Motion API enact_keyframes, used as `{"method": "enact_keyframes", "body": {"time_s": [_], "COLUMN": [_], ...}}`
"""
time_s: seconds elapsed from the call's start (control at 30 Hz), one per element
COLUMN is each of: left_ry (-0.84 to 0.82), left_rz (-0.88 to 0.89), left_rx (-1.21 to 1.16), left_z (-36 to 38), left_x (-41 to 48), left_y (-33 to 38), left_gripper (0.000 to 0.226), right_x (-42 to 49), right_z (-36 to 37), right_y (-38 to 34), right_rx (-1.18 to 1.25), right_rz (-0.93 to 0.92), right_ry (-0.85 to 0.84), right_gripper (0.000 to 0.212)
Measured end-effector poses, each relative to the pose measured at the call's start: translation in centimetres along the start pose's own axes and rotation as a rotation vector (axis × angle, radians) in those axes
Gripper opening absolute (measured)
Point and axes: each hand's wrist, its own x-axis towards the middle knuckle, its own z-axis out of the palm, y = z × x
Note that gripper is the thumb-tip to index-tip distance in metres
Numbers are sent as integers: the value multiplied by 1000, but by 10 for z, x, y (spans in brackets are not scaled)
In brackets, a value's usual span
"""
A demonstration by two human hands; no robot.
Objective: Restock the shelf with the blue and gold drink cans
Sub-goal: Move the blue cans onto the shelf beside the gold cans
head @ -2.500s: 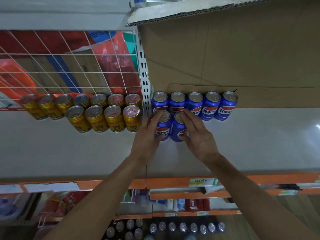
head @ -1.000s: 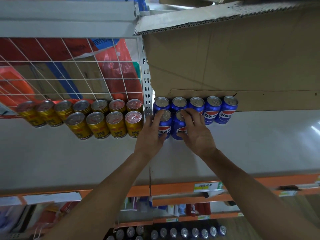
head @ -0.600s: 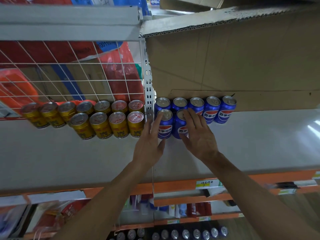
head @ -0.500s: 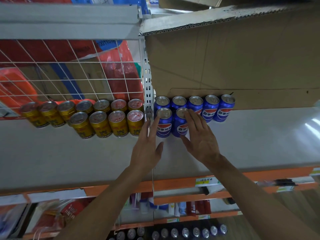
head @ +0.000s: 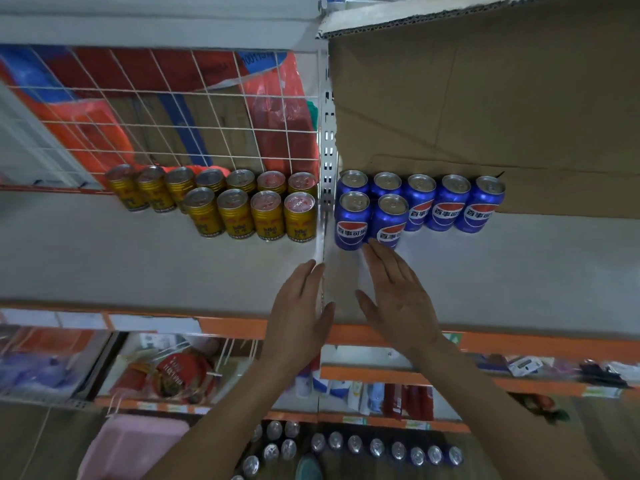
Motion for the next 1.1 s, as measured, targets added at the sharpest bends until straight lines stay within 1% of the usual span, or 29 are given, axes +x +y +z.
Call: {"method": "enact_keyframes", "body": {"time_s": [0.13,0.23,0.33,0.47,0.7,0.83,0.97,1.1], "left_ry": [-8,37,77,53,-48,-102,-194,-308], "left_rz": [-95,-147,-202,-329,-477,-500,-462,-390], "left_rx": [18,41,42,36,79,58,19,-1], "left_z": [-5,-8,-11,-13,-29,-42,-53,-54], "left_x": [-43,-75,-109,-156,-212,-240,-264,-281], "left_y": [-5,-10,-13,-28,-76,-107,-139,-162], "left_gripper": [62,58,54,60,60,62,66,62], "right_x": [-23,-37,-51,-73,-102,-126,-164,-209], "right_z": [6,10,17,27,42,66,85,93], "right_y": [-19,-33,-50,-75,-116,-144,-179,-209], "right_rx": [44,110,149,174,194,190,178,159], "right_rz": [-54,-95,-147,-219,-305,-251,-98,43], "right_ry": [-100,-158,-210,-299,-360,-454,-507,-533], "right_gripper": [77,69,67,67,62,64,68,55]}}
